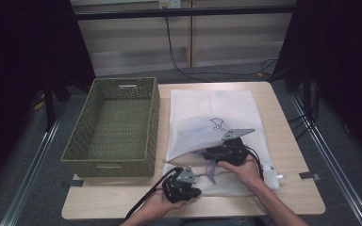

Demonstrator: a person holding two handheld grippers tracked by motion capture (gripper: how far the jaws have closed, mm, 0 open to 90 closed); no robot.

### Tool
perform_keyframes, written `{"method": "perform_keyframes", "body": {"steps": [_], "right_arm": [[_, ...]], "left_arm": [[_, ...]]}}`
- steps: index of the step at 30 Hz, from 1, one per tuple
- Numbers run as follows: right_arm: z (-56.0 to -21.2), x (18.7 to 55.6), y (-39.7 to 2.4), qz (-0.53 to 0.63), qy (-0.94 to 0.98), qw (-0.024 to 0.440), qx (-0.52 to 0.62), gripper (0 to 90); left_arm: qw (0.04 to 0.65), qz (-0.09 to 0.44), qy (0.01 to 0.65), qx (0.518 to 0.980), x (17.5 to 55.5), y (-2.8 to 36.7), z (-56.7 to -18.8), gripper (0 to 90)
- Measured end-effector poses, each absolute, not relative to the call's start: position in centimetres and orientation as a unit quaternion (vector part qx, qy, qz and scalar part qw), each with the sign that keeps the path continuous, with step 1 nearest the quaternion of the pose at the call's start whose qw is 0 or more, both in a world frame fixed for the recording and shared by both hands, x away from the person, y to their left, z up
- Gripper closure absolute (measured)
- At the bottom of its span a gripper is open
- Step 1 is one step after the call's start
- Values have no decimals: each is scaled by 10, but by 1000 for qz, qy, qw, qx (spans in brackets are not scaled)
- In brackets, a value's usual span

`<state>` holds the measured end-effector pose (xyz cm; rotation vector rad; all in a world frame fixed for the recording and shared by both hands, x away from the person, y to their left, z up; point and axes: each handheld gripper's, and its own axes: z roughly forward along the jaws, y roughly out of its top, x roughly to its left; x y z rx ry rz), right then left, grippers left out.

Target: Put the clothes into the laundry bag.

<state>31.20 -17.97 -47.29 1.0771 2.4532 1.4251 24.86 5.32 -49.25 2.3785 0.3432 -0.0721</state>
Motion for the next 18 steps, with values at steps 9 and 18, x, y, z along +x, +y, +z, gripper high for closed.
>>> {"method": "perform_keyframes", "body": {"steps": [9,18], "right_arm": [[-465,288,-203,474,814,33,335,673],[-486,279,-204,441,832,8,336,594]], "left_arm": [[357,-28,131,924,249,53,-492,889],[360,-29,131,923,249,53,-492,888]]}}
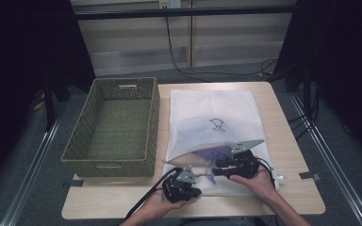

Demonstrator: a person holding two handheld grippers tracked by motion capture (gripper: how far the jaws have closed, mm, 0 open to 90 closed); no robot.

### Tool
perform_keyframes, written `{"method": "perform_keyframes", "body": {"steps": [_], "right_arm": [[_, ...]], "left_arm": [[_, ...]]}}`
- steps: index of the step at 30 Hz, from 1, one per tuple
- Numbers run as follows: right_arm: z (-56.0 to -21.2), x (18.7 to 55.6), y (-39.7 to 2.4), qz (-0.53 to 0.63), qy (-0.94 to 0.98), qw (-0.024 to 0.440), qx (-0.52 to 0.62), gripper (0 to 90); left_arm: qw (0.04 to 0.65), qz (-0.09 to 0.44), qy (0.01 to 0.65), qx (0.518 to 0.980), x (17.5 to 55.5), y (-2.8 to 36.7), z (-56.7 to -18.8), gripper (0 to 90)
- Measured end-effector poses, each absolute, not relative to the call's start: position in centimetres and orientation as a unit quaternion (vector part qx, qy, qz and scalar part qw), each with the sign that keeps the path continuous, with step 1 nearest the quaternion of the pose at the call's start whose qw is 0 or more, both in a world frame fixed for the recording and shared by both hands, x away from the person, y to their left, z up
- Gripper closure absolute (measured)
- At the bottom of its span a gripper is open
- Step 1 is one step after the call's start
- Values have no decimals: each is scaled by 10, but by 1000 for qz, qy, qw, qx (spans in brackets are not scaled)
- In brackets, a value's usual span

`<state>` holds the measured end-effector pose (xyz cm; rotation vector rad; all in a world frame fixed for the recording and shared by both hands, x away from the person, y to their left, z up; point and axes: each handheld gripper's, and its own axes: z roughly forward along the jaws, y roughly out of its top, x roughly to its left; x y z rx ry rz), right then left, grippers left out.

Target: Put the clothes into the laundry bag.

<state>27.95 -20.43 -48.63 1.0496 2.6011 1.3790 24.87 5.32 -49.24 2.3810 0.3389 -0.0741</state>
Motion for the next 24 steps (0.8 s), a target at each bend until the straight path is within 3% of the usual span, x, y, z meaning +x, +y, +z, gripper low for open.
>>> {"method": "perform_keyframes", "body": {"steps": [5,12,15,18,24], "right_arm": [[-496,282,-192,424,842,-5,332,521],[-500,291,-172,423,846,-10,325,526],[-503,294,-164,410,853,6,323,652],[-503,298,-164,404,853,27,330,833],[-504,307,-179,396,838,55,373,875]], "left_arm": [[360,-29,130,924,249,53,-492,888],[358,-32,126,925,249,53,-492,888],[360,-32,127,924,249,53,-493,888],[362,-29,126,923,248,53,-493,888],[356,-30,122,926,248,52,-492,888]]}}
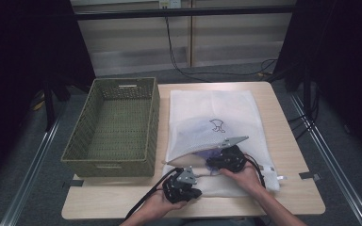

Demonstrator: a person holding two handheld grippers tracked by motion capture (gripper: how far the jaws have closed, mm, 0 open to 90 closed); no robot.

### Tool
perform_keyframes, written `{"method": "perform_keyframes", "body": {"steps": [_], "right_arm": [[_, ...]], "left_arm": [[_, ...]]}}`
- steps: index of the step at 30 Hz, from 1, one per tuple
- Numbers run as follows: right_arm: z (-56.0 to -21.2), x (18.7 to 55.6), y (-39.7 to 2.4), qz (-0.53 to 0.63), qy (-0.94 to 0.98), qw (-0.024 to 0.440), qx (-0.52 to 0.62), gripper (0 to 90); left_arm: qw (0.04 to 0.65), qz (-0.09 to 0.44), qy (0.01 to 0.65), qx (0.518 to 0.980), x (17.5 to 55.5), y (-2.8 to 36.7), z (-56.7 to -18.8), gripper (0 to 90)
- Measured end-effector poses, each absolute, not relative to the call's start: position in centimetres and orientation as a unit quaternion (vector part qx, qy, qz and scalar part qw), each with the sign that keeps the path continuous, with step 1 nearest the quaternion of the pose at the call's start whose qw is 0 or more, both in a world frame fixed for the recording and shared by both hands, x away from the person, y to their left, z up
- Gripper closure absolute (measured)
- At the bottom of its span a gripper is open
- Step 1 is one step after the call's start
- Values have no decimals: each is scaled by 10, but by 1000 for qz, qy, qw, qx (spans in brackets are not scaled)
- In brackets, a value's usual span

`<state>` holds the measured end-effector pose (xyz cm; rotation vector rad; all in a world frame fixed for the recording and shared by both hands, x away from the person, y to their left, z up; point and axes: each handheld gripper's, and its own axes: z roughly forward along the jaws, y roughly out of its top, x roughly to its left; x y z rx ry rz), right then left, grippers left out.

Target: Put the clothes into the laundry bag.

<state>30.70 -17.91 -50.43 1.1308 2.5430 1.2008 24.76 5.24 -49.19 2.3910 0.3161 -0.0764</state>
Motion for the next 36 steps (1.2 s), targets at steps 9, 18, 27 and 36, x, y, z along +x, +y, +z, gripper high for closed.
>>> {"method": "perform_keyframes", "body": {"steps": [9,18,27,36], "right_arm": [[-506,317,-182,397,830,63,386,850],[-506,323,-180,392,823,92,400,834],[-505,331,-182,388,815,109,417,823],[-507,334,-182,393,808,113,425,817]], "left_arm": [[357,-30,122,926,248,52,-492,888],[360,-28,118,925,248,52,-492,889],[348,-27,113,930,249,52,-491,889],[346,-27,113,931,249,52,-490,889]]}}
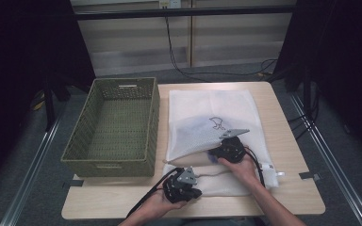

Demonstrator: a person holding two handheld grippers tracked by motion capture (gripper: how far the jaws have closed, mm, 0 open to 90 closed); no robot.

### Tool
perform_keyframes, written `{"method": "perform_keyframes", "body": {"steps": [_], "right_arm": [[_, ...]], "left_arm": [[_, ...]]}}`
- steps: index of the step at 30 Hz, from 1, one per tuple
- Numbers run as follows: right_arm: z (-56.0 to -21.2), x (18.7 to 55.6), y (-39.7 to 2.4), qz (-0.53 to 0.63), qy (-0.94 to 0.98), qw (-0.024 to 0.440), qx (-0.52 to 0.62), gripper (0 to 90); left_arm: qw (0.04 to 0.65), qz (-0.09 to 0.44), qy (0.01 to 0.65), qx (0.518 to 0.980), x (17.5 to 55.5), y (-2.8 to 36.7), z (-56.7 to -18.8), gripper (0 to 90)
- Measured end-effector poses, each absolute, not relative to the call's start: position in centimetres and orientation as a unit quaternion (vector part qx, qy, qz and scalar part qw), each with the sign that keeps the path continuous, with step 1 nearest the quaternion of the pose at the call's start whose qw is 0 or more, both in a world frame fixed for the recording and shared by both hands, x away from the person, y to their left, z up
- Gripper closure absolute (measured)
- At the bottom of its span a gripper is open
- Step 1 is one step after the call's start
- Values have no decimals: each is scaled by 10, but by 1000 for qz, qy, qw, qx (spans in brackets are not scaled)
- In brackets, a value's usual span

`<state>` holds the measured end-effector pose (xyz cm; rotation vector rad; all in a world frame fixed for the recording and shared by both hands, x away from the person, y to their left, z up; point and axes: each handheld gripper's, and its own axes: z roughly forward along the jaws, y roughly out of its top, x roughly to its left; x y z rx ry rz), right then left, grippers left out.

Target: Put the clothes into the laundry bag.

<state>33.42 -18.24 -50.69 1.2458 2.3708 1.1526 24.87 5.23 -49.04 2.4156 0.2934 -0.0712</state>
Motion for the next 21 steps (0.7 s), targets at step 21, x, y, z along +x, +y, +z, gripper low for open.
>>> {"method": "perform_keyframes", "body": {"steps": [21], "right_arm": [[-508,345,-179,392,798,129,440,790]], "left_arm": [[356,-30,113,927,249,52,-492,888]]}}
